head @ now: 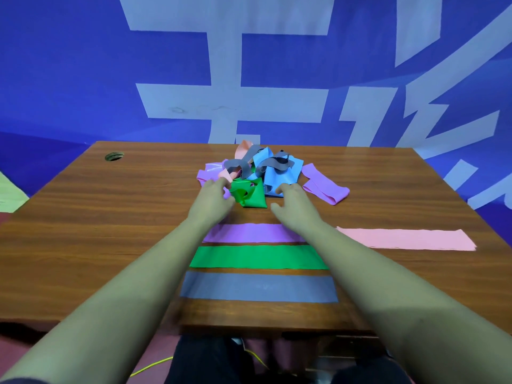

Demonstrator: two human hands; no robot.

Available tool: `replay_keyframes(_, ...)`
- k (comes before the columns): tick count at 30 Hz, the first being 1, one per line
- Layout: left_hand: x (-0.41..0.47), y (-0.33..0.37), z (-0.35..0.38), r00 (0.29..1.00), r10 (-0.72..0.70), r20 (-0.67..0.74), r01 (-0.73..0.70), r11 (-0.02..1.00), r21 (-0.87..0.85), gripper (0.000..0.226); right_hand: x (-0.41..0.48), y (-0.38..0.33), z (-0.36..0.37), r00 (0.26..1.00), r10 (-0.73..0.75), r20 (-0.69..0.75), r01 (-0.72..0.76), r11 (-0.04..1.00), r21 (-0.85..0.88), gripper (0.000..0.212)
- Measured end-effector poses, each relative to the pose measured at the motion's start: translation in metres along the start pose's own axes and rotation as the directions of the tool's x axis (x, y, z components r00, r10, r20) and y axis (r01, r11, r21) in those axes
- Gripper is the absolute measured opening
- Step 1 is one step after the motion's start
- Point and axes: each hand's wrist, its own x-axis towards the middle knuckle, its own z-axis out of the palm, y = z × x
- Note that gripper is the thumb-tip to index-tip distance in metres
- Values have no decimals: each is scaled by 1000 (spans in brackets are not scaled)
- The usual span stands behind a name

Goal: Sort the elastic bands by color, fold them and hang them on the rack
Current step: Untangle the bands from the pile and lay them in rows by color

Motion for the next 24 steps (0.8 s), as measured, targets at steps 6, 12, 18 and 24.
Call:
replay_keyframes(6, 29, -12, 30, 998, 9, 68, -9, 1000, -9, 43, 38, 2, 40, 994, -10, 107, 14, 999, -40, 50)
replay_keyframes(12, 36, -23, 39, 998, 55, -27, -56, 998, -18, 28, 50, 16, 54, 999, -37, -37, 35, 999, -31, 26)
replay_keyframes(18, 31, -5, 13, 993, -8, -120, -26, 959, -282, 16, 53, 3, 13, 973, 8, -229, 56, 961, 270, 20)
replay_keyframes(24, 22, 8, -7, 986, -139, -93, 85, 893, -442, 44, 43, -41, -61, 936, 34, -350, 196, 777, 598, 16)
